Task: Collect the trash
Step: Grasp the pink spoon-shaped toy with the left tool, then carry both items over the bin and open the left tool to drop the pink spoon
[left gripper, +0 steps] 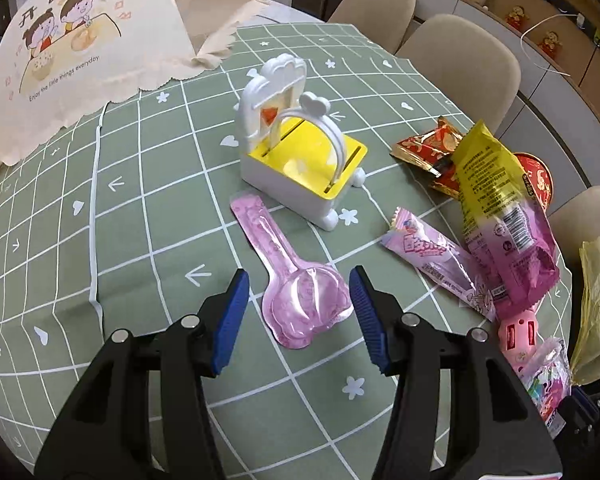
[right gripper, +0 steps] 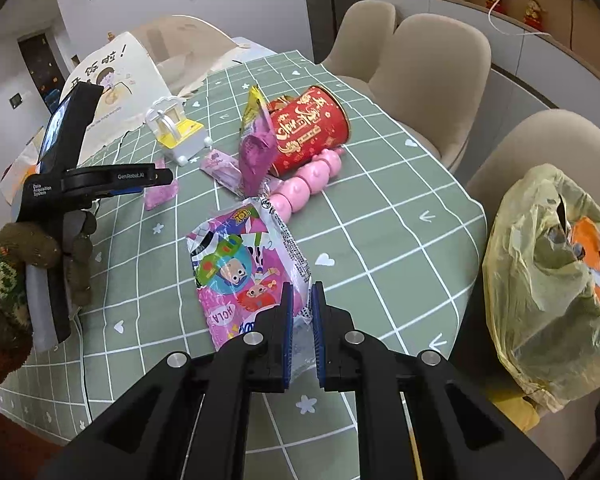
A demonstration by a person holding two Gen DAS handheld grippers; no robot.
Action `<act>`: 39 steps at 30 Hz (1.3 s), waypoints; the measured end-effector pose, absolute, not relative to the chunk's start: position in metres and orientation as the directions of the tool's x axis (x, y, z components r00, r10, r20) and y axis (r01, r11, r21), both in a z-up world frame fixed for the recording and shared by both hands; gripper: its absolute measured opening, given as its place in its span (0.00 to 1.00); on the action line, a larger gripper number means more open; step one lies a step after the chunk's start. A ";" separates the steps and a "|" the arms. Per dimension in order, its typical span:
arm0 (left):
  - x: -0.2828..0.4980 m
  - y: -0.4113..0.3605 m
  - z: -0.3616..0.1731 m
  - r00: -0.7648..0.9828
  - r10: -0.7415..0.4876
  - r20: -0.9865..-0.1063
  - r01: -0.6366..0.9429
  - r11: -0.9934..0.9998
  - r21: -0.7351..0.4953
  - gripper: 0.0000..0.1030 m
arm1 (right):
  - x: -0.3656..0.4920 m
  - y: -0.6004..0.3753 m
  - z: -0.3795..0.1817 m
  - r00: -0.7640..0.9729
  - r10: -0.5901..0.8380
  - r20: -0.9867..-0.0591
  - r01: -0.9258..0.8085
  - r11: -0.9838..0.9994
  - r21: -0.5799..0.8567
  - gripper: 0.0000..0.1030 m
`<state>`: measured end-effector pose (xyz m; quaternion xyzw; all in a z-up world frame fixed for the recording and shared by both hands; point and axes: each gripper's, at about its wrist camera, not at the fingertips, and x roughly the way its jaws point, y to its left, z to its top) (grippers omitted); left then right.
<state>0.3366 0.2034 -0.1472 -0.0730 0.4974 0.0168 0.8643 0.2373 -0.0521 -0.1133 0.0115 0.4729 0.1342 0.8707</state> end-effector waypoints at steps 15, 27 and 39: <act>0.281 0.236 -0.148 0.454 -0.190 -0.870 -0.036 0.972 -0.231 0.26 | 0.238 -0.035 -0.114 0.493 0.280 -0.824 -0.285 0.946 0.152 0.10; 0.317 0.207 -0.153 0.501 -0.105 -0.859 -0.135 0.971 -0.198 0.51 | 0.224 -0.039 -0.112 0.503 0.270 -0.821 -0.268 0.952 0.149 0.10; 0.291 0.206 -0.157 0.510 -0.094 -0.855 0.048 0.996 -0.081 0.42 | 0.224 -0.052 -0.112 0.514 0.274 -0.813 -0.233 0.957 0.175 0.10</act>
